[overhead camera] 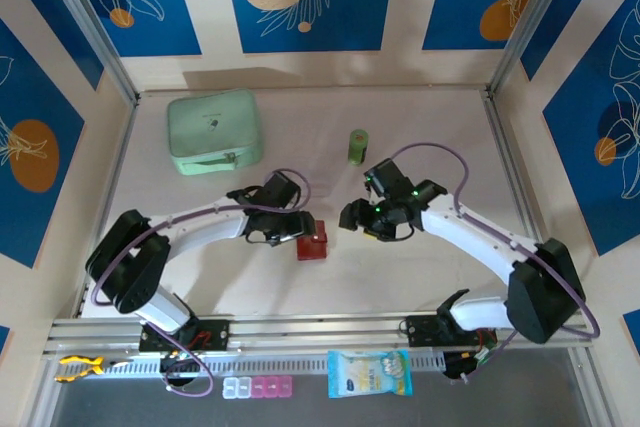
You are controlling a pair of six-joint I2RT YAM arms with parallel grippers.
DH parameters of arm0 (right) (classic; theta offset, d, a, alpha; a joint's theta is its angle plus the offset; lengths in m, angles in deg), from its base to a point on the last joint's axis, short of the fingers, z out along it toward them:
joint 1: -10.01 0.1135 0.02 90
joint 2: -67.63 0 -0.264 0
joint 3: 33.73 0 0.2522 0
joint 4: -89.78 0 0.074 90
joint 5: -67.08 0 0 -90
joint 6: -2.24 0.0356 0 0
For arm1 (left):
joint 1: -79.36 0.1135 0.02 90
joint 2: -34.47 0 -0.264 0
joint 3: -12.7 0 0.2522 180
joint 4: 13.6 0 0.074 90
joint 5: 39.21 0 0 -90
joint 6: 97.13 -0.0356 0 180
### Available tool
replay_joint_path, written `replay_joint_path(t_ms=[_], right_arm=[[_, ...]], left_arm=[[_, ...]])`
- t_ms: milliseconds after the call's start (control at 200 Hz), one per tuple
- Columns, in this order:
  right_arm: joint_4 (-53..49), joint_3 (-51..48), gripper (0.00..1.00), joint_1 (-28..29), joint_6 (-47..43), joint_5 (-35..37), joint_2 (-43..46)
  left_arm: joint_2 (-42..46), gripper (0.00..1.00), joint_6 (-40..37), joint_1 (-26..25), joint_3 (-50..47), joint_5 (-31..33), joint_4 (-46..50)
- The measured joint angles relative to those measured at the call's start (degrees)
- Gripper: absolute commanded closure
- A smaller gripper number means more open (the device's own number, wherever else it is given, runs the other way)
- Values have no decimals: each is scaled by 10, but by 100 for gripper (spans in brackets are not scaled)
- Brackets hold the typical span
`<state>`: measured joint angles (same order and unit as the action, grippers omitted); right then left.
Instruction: Take the credit cards out of the card holder
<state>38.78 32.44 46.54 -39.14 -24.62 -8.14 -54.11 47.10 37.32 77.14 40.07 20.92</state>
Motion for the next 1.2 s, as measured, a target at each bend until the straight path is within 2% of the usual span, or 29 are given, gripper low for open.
replay_joint_path(t_ms=[175,360,525,770,880,1200], right_arm=[[-35,78,46,61,-13,45,-85],[-67,151,53,103,-19,79,-172],[-93,212,58,129,-20,106,-239],[-126,274,61,148,-19,132,-311],[-134,286,65,152,-19,135,-330],[-147,308,65,158,-24,137,-372]], left_arm=[[23,86,-3,47,-57,-44,-56],[63,97,-2,80,-104,-77,-99],[85,98,-2,97,-131,-98,-128],[90,100,7,107,-163,-122,-164],[90,100,12,107,-169,-129,-181],[79,100,34,108,-183,-149,-227]])
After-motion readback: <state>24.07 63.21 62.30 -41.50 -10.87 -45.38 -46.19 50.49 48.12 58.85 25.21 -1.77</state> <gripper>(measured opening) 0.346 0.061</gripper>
